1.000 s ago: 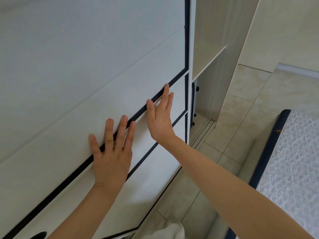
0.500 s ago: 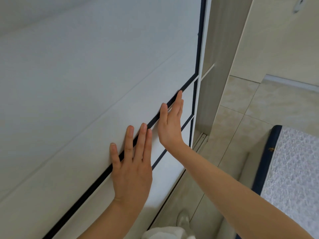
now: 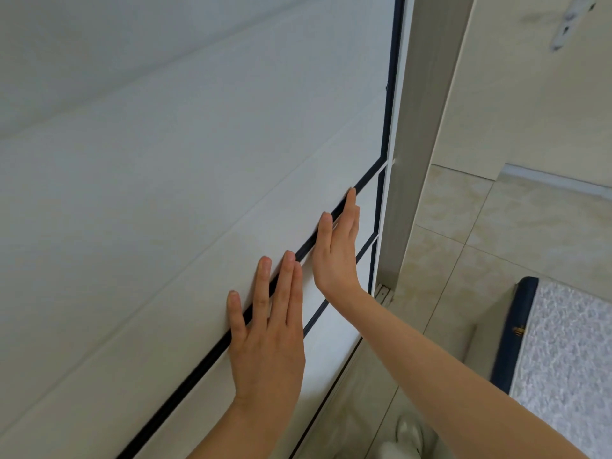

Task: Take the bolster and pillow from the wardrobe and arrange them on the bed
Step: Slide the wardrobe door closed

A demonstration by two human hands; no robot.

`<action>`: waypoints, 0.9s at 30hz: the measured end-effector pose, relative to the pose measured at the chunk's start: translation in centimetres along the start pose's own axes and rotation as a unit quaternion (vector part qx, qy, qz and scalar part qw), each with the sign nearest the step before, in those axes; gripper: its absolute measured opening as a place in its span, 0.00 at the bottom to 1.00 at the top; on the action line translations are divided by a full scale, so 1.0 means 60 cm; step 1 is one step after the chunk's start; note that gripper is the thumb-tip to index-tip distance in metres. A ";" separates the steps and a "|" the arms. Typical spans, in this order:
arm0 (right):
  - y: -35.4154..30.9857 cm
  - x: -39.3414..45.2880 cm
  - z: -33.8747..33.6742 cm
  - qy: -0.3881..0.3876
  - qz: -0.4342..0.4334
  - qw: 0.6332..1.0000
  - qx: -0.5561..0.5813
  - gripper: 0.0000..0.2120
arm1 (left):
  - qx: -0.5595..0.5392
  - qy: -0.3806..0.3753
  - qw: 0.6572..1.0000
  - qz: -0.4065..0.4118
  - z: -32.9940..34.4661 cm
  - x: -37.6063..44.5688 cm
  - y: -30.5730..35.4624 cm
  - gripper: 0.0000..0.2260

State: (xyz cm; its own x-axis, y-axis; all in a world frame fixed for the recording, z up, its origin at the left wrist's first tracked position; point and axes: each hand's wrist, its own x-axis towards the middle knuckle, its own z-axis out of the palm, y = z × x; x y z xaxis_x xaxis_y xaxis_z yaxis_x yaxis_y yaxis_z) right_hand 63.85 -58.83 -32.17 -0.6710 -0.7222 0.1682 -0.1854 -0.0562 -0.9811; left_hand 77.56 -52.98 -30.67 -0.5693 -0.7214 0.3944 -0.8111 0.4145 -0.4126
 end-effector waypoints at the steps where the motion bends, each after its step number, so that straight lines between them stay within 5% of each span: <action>1: 0.003 0.013 -0.008 -0.005 -0.002 1.000 0.000 0.28 | 0.001 0.005 1.000 -0.004 0.003 0.011 0.009 0.40; 13: 0.035 0.165 -0.107 -0.080 -0.018 0.997 0.007 0.26 | 0.032 0.027 0.999 -0.028 0.030 0.136 0.120 0.35; 27: 0.067 0.293 -0.169 -0.070 0.003 0.997 0.017 0.29 | 0.050 0.042 0.997 -0.030 0.050 0.249 0.213 0.36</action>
State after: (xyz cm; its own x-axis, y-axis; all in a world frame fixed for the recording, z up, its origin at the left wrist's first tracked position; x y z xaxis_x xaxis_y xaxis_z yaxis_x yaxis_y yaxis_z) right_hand 44.04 -64.72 -32.16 -0.5642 -0.8121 0.1491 -0.1548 -0.0734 -0.9852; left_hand 59.08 -60.10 -32.49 -0.5319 -0.6930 0.4866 -0.8294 0.3105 -0.4645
